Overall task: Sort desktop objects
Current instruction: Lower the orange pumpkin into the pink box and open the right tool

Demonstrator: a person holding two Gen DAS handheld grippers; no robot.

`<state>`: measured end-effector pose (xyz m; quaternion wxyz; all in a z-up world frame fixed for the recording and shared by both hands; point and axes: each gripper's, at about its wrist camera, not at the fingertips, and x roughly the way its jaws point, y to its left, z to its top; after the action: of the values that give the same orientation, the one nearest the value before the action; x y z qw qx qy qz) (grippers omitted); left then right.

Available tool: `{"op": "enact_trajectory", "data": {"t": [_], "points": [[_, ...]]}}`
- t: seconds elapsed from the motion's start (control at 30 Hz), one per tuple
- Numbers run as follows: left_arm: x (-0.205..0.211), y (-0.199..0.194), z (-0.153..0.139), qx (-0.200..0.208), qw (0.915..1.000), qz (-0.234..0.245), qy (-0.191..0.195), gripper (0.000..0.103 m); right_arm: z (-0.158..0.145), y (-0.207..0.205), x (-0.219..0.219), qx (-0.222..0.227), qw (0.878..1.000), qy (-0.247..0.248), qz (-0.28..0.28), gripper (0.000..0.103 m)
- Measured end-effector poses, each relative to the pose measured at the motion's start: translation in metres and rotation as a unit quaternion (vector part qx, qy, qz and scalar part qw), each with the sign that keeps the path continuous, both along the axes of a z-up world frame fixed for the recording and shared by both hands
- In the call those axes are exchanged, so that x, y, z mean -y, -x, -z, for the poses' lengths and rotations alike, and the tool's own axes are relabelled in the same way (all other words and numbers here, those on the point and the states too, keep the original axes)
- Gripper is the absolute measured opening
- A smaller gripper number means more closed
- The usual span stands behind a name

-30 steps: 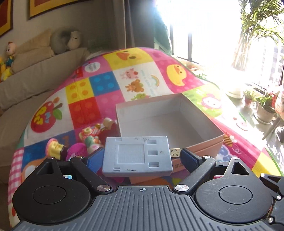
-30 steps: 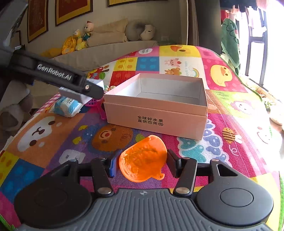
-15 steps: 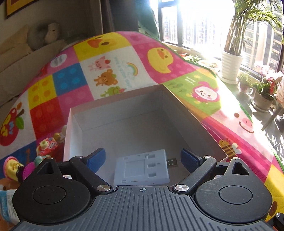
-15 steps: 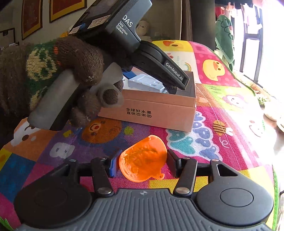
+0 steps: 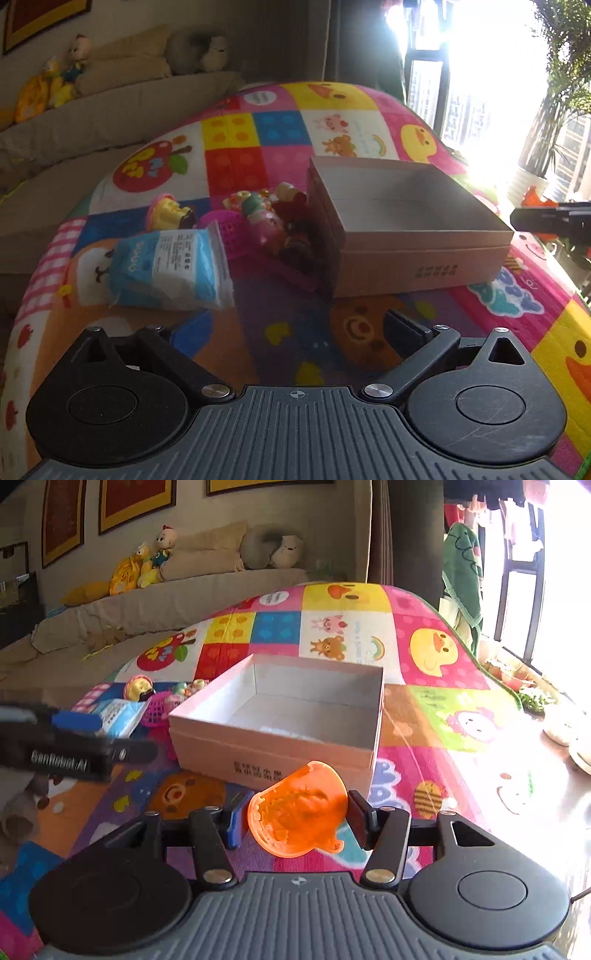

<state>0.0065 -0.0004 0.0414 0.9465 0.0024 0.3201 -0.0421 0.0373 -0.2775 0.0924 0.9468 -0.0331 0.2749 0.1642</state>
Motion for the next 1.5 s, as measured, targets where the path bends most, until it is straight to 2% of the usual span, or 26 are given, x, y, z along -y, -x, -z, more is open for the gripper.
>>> {"op": "enact_trajectory", "data": {"t": [0.07,0.17,0.3,0.43,0.53,0.67,0.83,0.97,1.07,1.13,1.23,1.33,1.43,1.5], "points": [[-0.013,0.005,0.01,-0.004,0.9998,-0.018,0.0,0.102,-0.022,-0.028,-0.002,0.016,1.0,-0.003,0.007,0.054],[-0.03,0.009,0.017,-0.003,0.9991,-0.043,0.005,0.102,-0.033,-0.09,-0.014,-0.005,1.0,0.009,0.025,0.054],[-0.043,0.014,0.018,0.012,0.9981,-0.061,0.008,0.102,-0.01,-0.167,-0.038,-0.058,0.995,0.05,0.062,0.054],[-0.053,0.017,0.024,0.008,0.9972,-0.07,0.023,0.102,0.016,-0.203,-0.058,-0.08,0.988,0.106,0.079,0.054],[-0.06,0.018,0.025,0.01,0.9959,-0.077,0.047,0.103,0.024,-0.209,-0.065,-0.092,0.984,0.129,0.082,0.055],[-0.064,0.015,0.028,0.001,0.9946,-0.081,0.065,0.103,0.012,-0.197,-0.072,-0.078,0.985,0.133,0.078,0.056],[-0.067,0.017,0.028,0.006,0.9935,-0.086,0.073,0.103,-0.018,-0.174,-0.1,-0.08,0.993,0.079,0.017,0.062],[-0.071,0.018,0.027,0.007,0.9924,-0.091,0.082,0.103,-0.029,-0.164,-0.143,-0.108,0.992,0.033,-0.056,0.067],[-0.073,0.019,0.025,0.011,0.9924,-0.097,0.076,0.103,-0.026,-0.164,-0.175,-0.134,0.987,-0.001,-0.094,0.081],[-0.074,0.021,0.023,0.017,0.9931,-0.099,0.06,0.103,-0.019,-0.164,-0.199,-0.136,0.984,0.005,-0.114,0.081],[-0.078,0.024,0.02,0.022,0.994,-0.097,0.044,0.103,-0.002,-0.171,-0.233,-0.134,0.983,0.042,-0.121,0.081],[-0.085,0.026,0.018,0.022,0.9939,-0.1,0.042,0.103,0.02,-0.19,-0.26,-0.164,0.979,0.061,-0.107,0.08],[-0.093,0.03,0.016,0.023,0.9933,-0.104,0.044,0.103,0.038,-0.2,-0.272,-0.19,0.973,0.073,-0.105,0.065],[-0.097,0.032,0.015,0.022,0.9932,-0.102,0.051,0.103,0.04,-0.194,-0.274,-0.195,0.973,0.065,-0.109,0.064]]}}
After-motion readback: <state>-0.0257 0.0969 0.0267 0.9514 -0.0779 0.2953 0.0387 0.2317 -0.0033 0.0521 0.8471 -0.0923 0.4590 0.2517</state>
